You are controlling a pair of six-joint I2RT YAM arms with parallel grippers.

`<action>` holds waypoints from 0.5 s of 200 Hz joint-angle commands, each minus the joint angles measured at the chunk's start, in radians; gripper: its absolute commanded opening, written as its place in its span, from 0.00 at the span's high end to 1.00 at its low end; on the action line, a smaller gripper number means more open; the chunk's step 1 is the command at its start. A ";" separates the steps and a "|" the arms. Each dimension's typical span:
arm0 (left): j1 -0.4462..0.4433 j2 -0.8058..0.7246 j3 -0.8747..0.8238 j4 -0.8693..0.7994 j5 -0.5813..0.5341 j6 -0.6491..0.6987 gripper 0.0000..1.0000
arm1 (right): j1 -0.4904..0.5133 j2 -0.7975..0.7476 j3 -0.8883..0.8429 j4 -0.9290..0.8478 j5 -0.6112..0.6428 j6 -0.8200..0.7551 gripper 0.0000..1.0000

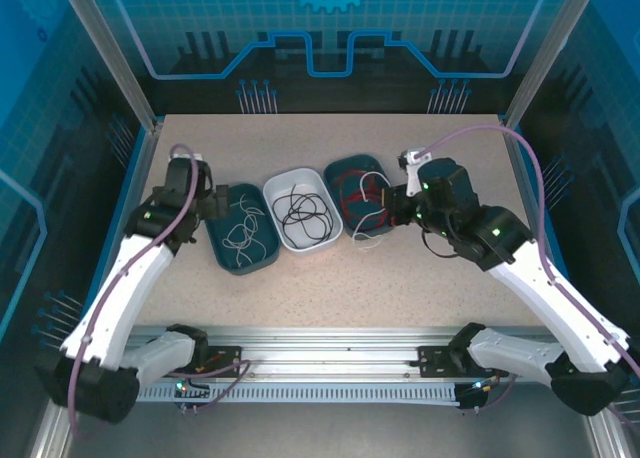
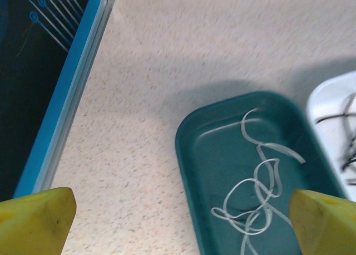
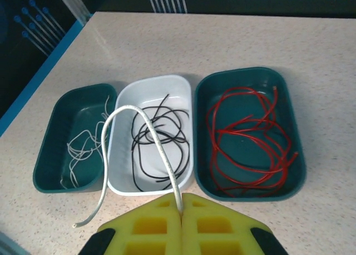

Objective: Untangle the cables

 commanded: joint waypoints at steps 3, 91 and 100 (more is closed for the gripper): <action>0.008 -0.136 -0.066 0.111 0.098 -0.082 0.01 | 0.039 0.061 0.055 0.109 -0.077 -0.023 1.00; 0.008 -0.495 -0.184 0.250 0.114 -0.205 0.01 | 0.130 0.345 0.266 0.233 -0.183 -0.083 1.00; 0.008 -0.513 -0.188 0.255 0.114 -0.212 0.01 | 0.138 0.377 0.298 0.235 -0.193 -0.089 1.00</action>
